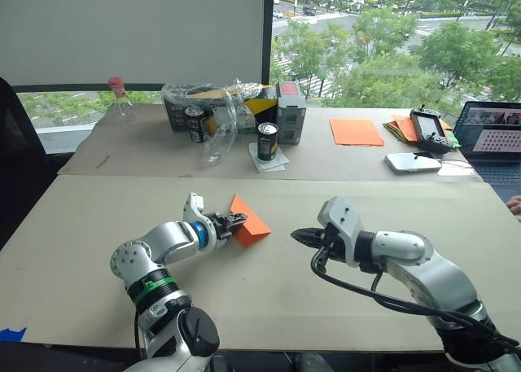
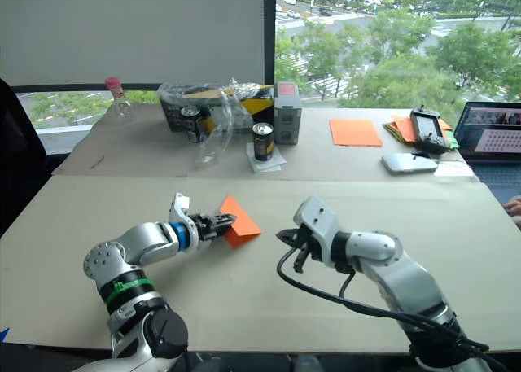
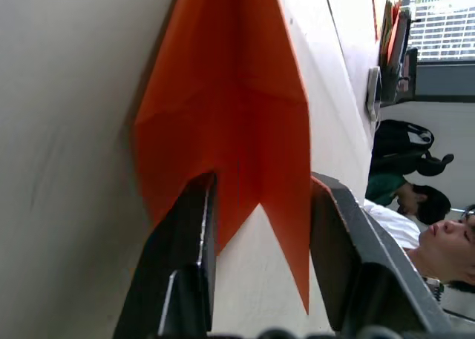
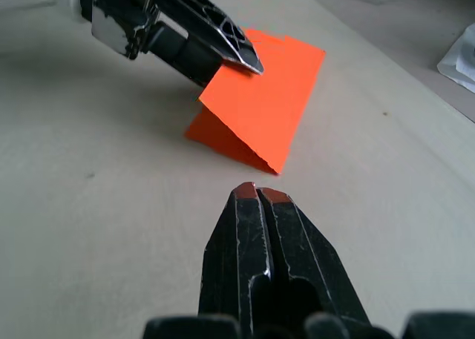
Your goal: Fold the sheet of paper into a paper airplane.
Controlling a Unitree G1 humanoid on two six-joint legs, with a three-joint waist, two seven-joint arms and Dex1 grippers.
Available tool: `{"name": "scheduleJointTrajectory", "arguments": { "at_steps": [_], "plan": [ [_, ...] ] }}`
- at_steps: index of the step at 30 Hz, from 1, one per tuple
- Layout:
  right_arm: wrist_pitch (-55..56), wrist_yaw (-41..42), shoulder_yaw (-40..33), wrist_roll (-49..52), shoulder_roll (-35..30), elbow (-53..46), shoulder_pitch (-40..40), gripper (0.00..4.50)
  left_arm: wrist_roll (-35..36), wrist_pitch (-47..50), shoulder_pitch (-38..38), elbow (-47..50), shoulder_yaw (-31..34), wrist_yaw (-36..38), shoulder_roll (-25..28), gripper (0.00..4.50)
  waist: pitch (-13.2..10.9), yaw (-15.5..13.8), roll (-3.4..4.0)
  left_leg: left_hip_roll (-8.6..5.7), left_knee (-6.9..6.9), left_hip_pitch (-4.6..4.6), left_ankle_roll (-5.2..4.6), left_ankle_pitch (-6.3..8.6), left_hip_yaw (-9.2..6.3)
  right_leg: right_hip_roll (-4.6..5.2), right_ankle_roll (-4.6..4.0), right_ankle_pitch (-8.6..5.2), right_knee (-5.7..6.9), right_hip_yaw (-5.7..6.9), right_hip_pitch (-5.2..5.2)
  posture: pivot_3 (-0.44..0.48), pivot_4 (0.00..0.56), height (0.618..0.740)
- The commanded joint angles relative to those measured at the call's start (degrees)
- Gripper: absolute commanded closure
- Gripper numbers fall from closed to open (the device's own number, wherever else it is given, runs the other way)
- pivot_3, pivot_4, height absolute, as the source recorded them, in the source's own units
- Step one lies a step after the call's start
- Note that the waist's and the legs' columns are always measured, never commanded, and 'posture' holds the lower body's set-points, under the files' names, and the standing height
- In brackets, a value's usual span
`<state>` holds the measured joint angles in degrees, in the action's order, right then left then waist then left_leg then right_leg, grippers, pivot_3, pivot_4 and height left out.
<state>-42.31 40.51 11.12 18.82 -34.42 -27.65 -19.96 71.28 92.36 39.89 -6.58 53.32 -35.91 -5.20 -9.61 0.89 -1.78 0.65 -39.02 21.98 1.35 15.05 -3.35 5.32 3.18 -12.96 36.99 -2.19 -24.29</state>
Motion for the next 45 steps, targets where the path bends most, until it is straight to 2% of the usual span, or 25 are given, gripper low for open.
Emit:
{"name": "scheduleJointTrajectory", "arguments": {
  "at_steps": [1, 5, 7, 12, 14, 17, 21, 22, 28, 33, 34, 40, 43, 45],
  "plan": [
    [0.4, -0.6, 1.9, -0.4, 2.2, -0.2, -2.3, 3.89, 7.7, 0.1, -0.4, 0.3, -0.6, -3.2, 4.2, 1.31, 0.0, 0.0, 0.00, 0.00, 0.00, 0.00, 0.02, -0.01, 0.00, 0.00, 0.00, 0.00, 0.00, 0.00, 0.01, 0.000, 0.150, 0.715],
    [2.4, -1.7, 5.1, -2.0, 6.6, 2.9, -4.7, 2.53, 15.7, -1.2, -1.9, -1.9, -2.8, -4.3, 13.6, 0.00, 0.0, 0.4, 0.00, 0.01, 0.03, -0.10, 0.04, -0.02, -0.02, -0.04, -0.04, 0.03, 0.05, -0.03, 0.01, 0.000, 0.150, 0.715],
    [3.8, -3.1, 7.0, -3.8, 9.3, 5.6, -6.2, 1.87, 18.7, -3.2, -3.0, -3.1, -4.8, -4.3, 18.0, 0.00, 0.0, 0.4, 0.00, 0.02, 0.06, -0.14, 0.06, -0.03, -0.02, -0.05, -0.05, 0.03, 0.06, -0.03, 0.00, 0.000, 0.150, 0.715],
    [10.5, -8.9, 12.4, -12.6, 16.0, 14.1, -9.3, 0.13, 21.1, -3.9, -8.1, -2.9, -12.4, 2.4, 27.3, 0.00, 0.0, 0.0, 0.00, 0.00, 0.08, -0.14, 0.15, -0.09, -0.02, -0.02, -0.05, 0.03, 0.05, -0.03, -0.01, 0.000, 0.150, 0.715],
    [10.5, -11.7, 13.0, -15.2, 18.1, 17.3, -10.6, 0.03, 16.4, -4.1, -10.3, 0.7, -16.7, 8.3, 30.9, 0.00, 0.0, -0.1, -0.04, -0.01, 0.10, -0.09, 0.35, -0.19, -0.03, 0.01, -0.05, 0.03, 0.03, -0.01, -0.03, 0.000, 0.150, 0.715],
    [11.3, -12.8, 13.1, -17.1, 20.3, 20.2, -11.7, 0.03, 19.5, -3.9, -12.3, 0.1, -19.8, 14.8, 33.3, 0.00, 0.0, -0.2, -0.04, -0.03, 0.12, -0.05, 0.46, -0.26, -0.03, 0.01, -0.07, 0.04, 0.02, -0.01, -0.03, 0.000, 0.150, 0.715],
    [12.8, -13.3, 12.9, -19.0, 21.5, 22.0, -12.3, 0.03, 12.5, -7.6, -14.4, 6.6, -24.7, 24.1, 36.7, 0.00, 0.0, 0.2, -0.04, 0.01, 0.21, -0.08, 0.46, -0.26, -0.05, -0.03, -0.08, 0.03, 0.02, 0.00, -0.06, 0.000, 0.150, 0.715],
    [12.9, -13.2, 12.6, -19.0, 21.7, 22.0, -12.3, 0.54, 10.7, -9.6, -15.1, 8.4, -25.5, 26.8, 37.2, 0.00, 0.0, 0.3, -0.04, 0.02, 0.22, -0.07, 0.46, -0.26, -0.05, -0.04, -0.08, 0.03, 0.02, 0.00, -0.07, 0.000, 0.150, 0.715],
    [14.3, -12.1, 12.5, -20.2, 20.9, 21.6, -11.8, 2.56, 8.6, -10.4, -16.3, 10.0, -29.6, 39.9, 41.4, 0.00, 0.0, 0.6, -0.04, 0.07, 0.31, -0.11, 0.47, -0.27, -0.02, -0.07, -0.11, 0.02, 0.02, 0.00, -0.08, 0.000, 0.150, 0.715],
    [21.4, -6.7, 12.2, -19.7, 17.0, 20.5, -10.3, 4.32, 14.8, -7.4, -13.1, 1.7, -29.3, 44.3, 41.1, 0.00, 0.0, 0.7, -0.04, 0.07, 0.29, -0.09, 0.45, -0.26, -0.03, -0.06, -0.11, 0.02, 0.00, 0.01, -0.07, 0.000, 0.150, 0.715],
    [23.4, -5.2, 12.5, -19.9, 15.7, 20.4, -10.1, 4.45, 15.2, -7.1, -12.6, 1.2, -29.6, 45.2, 41.4, 0.00, 0.0, 0.7, -0.04, 0.07, 0.28, -0.09, 0.44, -0.25, -0.03, -0.05, -0.11, 0.02, 0.00, 0.01, -0.06, 0.000, 0.150, 0.715],
    [47.3, 7.6, 11.8, -19.9, 4.0, 22.6, -10.9, 4.45, 9.5, -8.5, -5.7, -1.3, -33.4, 55.4, 44.9, 0.00, 0.0, 0.9, -0.07, 0.07, 0.27, -0.06, 0.41, -0.24, -0.03, -0.06, -0.10, 0.01, -0.06, 0.04, -0.04, 0.000, 0.150, 0.715],
    [55.5, 14.7, 12.4, -17.5, 0.7, 23.1, -10.0, 4.45, 3.6, -12.2, -4.2, 1.1, -37.2, 63.9, 47.1, 0.00, 0.0, 1.4, -0.07, 0.07, 0.31, -0.11, 0.41, -0.23, -0.01, -0.05, -0.09, 0.01, -0.15, 0.03, 0.04, 0.000, 0.150, 0.715],
    [60.0, 17.6, 12.5, -16.5, -0.5, 22.7, -8.9, 4.45, -1.5, -15.3, -5.0, 5.1, -42.5, 71.8, 50.1, 0.00, 0.0, 1.9, -0.08, 0.08, 0.34, -0.10, 0.40, -0.23, 0.01, -0.07, -0.09, 0.01, -0.20, 0.01, 0.02, 0.000, 0.150, 0.715]
  ]
}}
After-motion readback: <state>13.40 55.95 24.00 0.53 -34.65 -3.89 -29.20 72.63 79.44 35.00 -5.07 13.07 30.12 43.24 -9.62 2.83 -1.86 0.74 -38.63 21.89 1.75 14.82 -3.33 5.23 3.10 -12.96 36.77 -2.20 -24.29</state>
